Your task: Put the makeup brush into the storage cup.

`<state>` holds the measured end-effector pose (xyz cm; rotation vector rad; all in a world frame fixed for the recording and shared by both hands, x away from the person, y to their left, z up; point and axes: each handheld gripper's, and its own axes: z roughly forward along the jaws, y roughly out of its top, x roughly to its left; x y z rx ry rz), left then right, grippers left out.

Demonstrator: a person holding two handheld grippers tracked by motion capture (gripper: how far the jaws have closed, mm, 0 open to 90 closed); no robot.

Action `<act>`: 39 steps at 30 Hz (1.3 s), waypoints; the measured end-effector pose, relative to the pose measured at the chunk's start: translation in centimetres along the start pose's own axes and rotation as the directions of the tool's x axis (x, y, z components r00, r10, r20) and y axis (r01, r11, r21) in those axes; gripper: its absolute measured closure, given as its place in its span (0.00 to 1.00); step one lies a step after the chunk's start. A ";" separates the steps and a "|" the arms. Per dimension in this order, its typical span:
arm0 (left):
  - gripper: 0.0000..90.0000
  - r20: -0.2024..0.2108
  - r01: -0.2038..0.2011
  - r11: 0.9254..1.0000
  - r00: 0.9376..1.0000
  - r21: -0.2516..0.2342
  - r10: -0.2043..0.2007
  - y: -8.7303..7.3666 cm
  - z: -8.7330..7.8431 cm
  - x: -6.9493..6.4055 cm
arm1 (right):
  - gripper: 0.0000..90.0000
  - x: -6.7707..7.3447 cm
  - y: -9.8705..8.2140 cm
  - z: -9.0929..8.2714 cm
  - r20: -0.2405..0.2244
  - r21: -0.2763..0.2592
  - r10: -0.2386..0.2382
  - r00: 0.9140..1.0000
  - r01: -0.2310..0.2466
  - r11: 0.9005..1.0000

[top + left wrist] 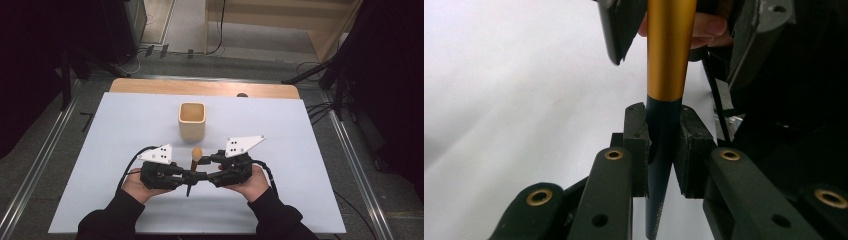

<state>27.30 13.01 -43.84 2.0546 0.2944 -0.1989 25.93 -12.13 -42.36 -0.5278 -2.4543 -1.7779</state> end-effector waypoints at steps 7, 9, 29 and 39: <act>0.88 -0.016 0.014 0.999 1.000 -0.031 -0.014 -0.4 -0.7 0.8 | 0.46 -0.3 -0.3 -0.6 0.027 -0.016 -0.027 0.999 0.027 1.000; 0.88 -0.024 0.015 0.999 1.000 -0.034 -0.016 -0.5 -0.9 0.9 | 0.45 -0.3 -0.4 -0.6 0.029 -0.017 -0.035 0.999 0.036 0.999; 0.88 -0.090 0.008 0.996 0.996 -0.085 -0.015 -0.3 -3.7 1.5 | 0.24 -0.6 -2.7 -2.4 0.212 0.000 -0.100 0.972 0.102 0.995; 0.88 -0.125 0.014 0.995 0.992 -0.099 -0.026 -0.4 -5.0 1.6 | 0.24 -0.9 -3.4 -3.6 0.237 -0.017 -0.081 0.968 0.088 0.996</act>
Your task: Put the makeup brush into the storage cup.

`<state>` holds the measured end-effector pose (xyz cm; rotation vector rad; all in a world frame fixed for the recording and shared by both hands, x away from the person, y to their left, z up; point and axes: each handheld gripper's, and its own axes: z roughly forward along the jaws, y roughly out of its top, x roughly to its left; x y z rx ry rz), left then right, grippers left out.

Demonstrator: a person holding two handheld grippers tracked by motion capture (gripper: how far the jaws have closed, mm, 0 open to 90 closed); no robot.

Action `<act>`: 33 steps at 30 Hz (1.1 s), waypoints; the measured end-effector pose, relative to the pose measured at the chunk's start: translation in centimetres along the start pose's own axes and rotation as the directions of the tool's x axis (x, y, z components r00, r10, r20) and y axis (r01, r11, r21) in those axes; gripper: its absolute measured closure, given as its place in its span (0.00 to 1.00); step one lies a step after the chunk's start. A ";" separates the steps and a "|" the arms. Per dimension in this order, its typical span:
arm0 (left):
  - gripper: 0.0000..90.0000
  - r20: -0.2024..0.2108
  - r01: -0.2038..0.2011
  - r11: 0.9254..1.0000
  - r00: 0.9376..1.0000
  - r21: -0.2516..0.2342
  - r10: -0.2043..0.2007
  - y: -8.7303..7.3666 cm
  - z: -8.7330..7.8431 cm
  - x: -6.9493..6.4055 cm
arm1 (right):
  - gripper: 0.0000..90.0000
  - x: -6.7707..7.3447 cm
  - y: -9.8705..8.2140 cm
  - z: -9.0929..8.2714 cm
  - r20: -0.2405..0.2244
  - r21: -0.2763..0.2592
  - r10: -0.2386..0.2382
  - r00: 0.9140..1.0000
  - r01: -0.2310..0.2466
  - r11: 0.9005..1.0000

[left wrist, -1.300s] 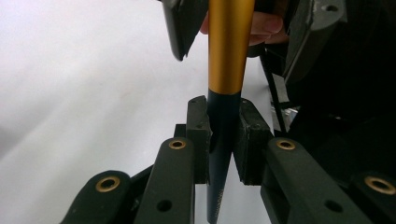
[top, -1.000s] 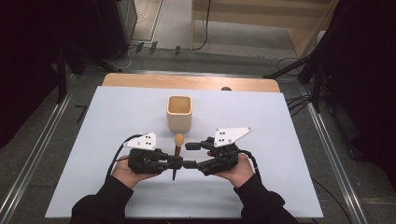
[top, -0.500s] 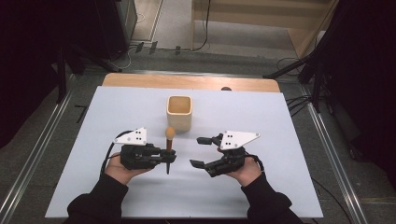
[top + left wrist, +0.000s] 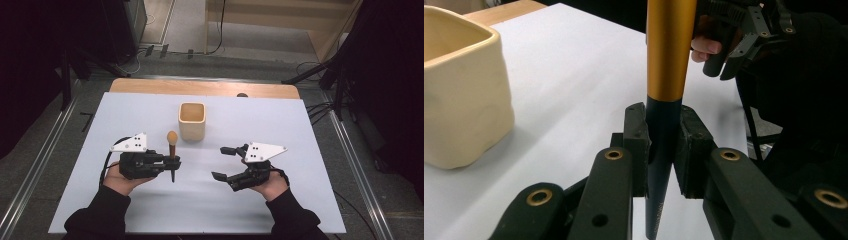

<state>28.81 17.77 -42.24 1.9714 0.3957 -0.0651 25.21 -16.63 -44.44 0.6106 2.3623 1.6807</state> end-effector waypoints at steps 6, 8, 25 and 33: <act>0.88 -0.014 0.003 1.000 1.000 -0.003 -0.003 0.0 -0.4 0.1 | 0.24 -0.3 -0.4 -0.6 0.021 0.000 0.003 1.000 -0.003 1.000; 0.88 -0.020 0.000 1.000 1.000 0.000 0.000 0.0 -0.6 0.2 | 0.24 -0.4 -0.5 -0.8 0.028 -0.004 0.005 1.000 -0.005 1.000; 0.88 -0.049 0.009 1.000 0.999 -0.019 -0.010 0.6 -1.3 0.5 | 0.24 -1.0 -1.8 -4.2 0.099 -0.037 0.016 0.995 -0.012 0.999; 0.88 -0.056 0.014 1.000 0.998 -0.020 -0.015 1.1 -1.3 0.8 | 0.24 -0.8 -2.5 -5.8 0.125 -0.065 0.024 0.992 -0.016 0.998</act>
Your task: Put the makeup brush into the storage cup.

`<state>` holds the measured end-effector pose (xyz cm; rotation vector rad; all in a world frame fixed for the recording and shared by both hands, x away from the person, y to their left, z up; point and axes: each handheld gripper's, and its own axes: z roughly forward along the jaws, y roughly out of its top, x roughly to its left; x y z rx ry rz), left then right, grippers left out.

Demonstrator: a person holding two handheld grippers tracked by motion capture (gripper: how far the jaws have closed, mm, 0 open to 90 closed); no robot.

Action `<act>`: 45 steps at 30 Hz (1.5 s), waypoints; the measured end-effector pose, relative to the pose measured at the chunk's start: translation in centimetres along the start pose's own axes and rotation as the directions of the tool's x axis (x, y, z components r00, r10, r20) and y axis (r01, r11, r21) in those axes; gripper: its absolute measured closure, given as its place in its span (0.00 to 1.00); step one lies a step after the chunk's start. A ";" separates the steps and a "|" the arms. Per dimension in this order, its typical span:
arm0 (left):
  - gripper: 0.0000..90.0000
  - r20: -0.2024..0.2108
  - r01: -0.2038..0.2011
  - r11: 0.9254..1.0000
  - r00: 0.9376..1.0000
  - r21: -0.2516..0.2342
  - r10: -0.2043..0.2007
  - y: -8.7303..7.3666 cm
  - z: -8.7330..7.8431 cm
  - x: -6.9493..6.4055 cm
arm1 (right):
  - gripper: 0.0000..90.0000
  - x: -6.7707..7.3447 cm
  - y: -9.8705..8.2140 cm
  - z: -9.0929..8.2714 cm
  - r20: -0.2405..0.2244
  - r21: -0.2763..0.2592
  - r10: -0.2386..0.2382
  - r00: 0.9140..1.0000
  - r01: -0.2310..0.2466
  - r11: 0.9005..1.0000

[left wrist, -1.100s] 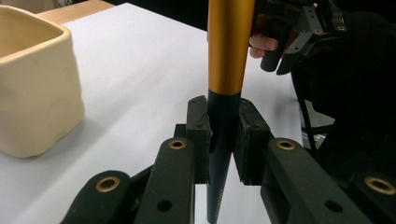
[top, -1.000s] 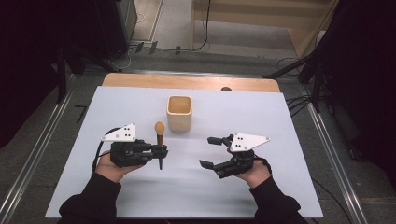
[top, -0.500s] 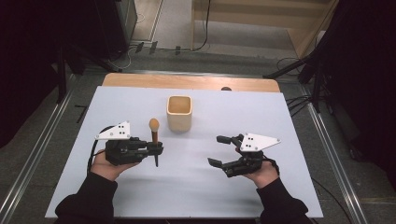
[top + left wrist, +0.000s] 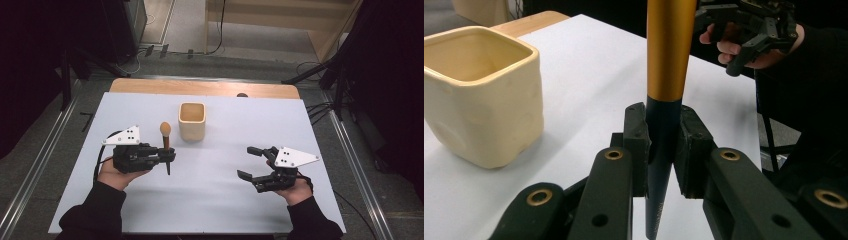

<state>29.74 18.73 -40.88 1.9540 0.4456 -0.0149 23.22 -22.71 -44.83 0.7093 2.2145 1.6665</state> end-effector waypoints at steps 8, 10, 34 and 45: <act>0.88 -0.007 0.007 1.000 1.000 -0.010 -0.008 0.8 0.2 0.6 | 0.24 -0.2 -0.9 -1.6 0.025 -0.016 0.034 0.999 -0.033 0.999; 0.88 -0.012 0.007 1.000 1.000 -0.008 -0.007 0.9 0.2 0.7 | 0.24 -0.2 -1.0 -1.8 0.028 -0.019 0.034 0.999 -0.034 0.999; 0.88 -0.048 -0.033 0.999 0.998 -0.021 0.032 6.1 0.8 2.3 | 0.24 -0.3 -2.1 -3.8 0.062 -0.042 0.072 0.995 -0.070 0.997; 0.88 -0.060 -0.049 0.999 0.997 -0.019 0.047 8.0 1.5 3.2 | 0.24 -0.3 -2.1 -3.8 0.060 -0.045 0.073 0.996 -0.070 0.997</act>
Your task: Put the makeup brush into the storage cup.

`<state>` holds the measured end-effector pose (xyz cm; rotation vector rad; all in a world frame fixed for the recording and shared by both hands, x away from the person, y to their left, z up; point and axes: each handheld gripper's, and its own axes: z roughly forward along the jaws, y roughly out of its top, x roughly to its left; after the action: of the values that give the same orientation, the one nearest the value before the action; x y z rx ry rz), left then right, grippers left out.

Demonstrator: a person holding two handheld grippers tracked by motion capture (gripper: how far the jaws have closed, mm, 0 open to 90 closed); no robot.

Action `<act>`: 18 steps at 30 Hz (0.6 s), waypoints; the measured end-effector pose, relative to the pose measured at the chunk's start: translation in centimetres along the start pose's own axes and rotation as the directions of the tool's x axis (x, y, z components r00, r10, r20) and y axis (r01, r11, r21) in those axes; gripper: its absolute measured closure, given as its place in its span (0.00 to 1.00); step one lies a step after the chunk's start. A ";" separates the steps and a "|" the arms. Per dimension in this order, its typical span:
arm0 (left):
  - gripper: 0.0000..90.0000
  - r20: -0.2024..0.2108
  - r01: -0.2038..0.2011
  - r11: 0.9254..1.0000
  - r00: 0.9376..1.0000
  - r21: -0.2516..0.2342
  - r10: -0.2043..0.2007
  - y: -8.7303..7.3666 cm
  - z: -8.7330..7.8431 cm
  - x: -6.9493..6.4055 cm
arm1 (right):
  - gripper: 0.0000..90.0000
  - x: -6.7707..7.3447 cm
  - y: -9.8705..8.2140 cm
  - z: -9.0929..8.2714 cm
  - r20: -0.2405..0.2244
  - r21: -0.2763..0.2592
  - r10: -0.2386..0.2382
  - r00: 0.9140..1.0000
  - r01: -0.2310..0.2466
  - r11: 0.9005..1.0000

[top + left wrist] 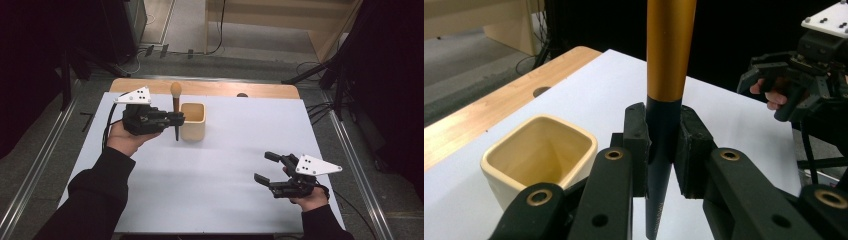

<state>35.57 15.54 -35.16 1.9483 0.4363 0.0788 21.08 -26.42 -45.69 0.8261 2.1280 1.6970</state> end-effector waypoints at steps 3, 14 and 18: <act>0.88 -0.006 -0.009 1.000 1.000 -0.018 0.009 0.5 0.4 0.4 | 0.24 0.1 0.0 0.1 -0.001 0.002 0.000 1.000 0.000 1.000; 0.88 -0.045 0.000 1.000 0.999 -0.026 -0.002 2.2 1.6 2.0 | 0.24 0.2 0.1 0.1 -0.006 -0.003 0.000 1.000 0.000 1.000; 0.88 -0.062 -0.008 1.000 0.998 -0.025 0.007 2.7 2.1 2.6 | 0.24 0.3 0.1 0.2 -0.015 0.002 0.001 1.000 -0.001 1.000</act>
<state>39.24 13.67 -34.00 1.9263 0.4665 0.1490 21.02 -26.06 -45.63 0.8178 2.1404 1.7074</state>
